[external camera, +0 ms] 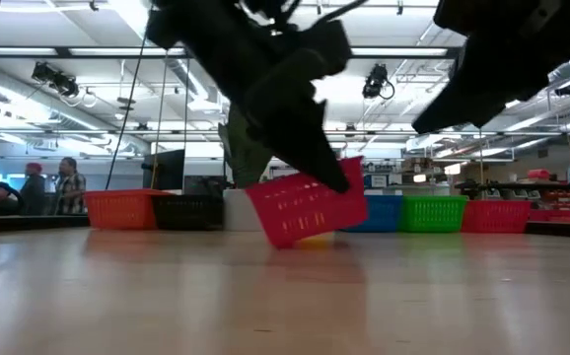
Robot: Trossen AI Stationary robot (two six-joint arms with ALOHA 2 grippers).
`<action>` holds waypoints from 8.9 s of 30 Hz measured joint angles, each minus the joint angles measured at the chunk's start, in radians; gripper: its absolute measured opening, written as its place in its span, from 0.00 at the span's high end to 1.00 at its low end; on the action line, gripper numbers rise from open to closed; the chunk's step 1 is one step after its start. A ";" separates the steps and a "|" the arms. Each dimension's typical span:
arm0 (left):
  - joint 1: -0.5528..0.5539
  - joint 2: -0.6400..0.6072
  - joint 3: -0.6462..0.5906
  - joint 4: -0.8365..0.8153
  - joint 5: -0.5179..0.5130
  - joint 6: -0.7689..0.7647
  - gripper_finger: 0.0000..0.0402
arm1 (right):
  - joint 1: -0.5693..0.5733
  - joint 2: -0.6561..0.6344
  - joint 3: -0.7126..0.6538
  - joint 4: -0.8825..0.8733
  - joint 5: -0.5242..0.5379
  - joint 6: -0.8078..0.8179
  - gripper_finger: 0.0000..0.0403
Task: Stack baskets by color
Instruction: Stack the bottom red bin on the top red bin
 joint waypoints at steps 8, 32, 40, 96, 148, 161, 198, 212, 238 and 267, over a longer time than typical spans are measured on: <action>0.031 0.025 0.061 0.001 0.090 0.018 0.85 | -0.001 -0.001 0.000 -0.101 0.000 0.073 0.99; -0.304 -0.358 -0.136 -0.689 -0.391 -0.630 0.71 | -0.119 0.380 0.308 0.077 -0.109 -0.353 0.69; -0.347 -0.371 -0.371 -0.471 -0.447 -0.769 0.76 | -0.166 0.429 0.555 -0.373 -0.138 -0.327 0.66; -0.341 -0.370 -0.472 -0.242 -0.445 -0.677 0.77 | -0.448 0.245 0.444 -0.768 -0.325 -0.633 0.98; -0.341 -0.370 -0.472 -0.216 -0.449 -0.651 0.77 | -1.120 -0.179 0.034 -1.013 0.092 -1.092 0.98; -0.341 -0.370 -0.472 -0.216 -0.449 -0.652 0.77 | -1.122 -0.179 0.012 -0.991 -0.046 -1.108 0.94; -0.341 -0.370 -0.472 -0.216 -0.449 -0.652 0.77 | -1.137 -0.195 0.137 -1.084 -0.129 -0.919 0.99; -0.341 -0.370 -0.472 -0.216 -0.449 -0.652 0.77 | -1.127 -0.214 0.141 -1.064 -0.154 -1.032 0.75; -0.341 -0.370 -0.472 -0.210 -0.449 -0.652 0.77 | -1.200 -0.044 0.141 -1.041 -0.104 -1.152 0.96; -0.341 -0.370 -0.472 -0.209 -0.449 -0.652 0.77 | -1.153 -0.168 0.141 -1.056 -0.186 -1.090 0.80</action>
